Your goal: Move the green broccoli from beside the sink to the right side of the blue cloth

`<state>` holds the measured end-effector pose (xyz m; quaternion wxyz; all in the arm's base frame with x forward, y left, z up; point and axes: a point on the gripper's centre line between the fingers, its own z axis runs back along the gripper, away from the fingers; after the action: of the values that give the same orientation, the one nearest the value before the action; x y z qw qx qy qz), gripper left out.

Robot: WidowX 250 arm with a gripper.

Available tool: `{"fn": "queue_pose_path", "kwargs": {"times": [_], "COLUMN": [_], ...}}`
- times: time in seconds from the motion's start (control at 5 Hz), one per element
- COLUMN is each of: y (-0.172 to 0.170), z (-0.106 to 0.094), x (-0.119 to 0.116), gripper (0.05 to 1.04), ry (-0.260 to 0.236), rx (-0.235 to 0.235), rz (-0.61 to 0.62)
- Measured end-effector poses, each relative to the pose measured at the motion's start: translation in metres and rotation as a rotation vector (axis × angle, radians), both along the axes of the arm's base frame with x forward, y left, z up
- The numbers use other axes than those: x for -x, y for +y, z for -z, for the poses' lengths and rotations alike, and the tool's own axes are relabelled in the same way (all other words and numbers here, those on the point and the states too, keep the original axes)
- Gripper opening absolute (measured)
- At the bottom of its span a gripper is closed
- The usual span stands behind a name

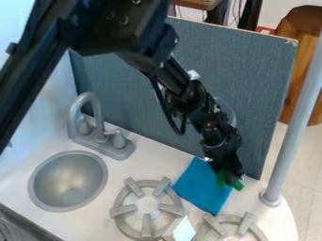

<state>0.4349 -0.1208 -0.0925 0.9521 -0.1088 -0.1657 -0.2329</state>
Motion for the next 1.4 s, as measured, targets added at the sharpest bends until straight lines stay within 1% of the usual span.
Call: {"fn": "queue_pose_path", "kwargs": {"times": [0.4,0.6,0.8,1.0,1.2,1.4], "y": [-0.024,-0.03,-0.031,-0.029,-0.025,-0.019], "z": [0.018,0.022,0.023,0.026,0.036,0.008], "x": [0.003,0.0,-0.001,0.002,0.017,0.025], "gripper": [0.657,0.738,0.98,1.009,1.004,1.004], "ry": [-0.005,-0.009,-0.008,-0.01,0.027,0.013], "rx": [-0.015,-0.029,-0.044,-0.059,-0.066,-0.04], "rz": [0.076,0.075,0.053,0.053,0.066,0.081]}}
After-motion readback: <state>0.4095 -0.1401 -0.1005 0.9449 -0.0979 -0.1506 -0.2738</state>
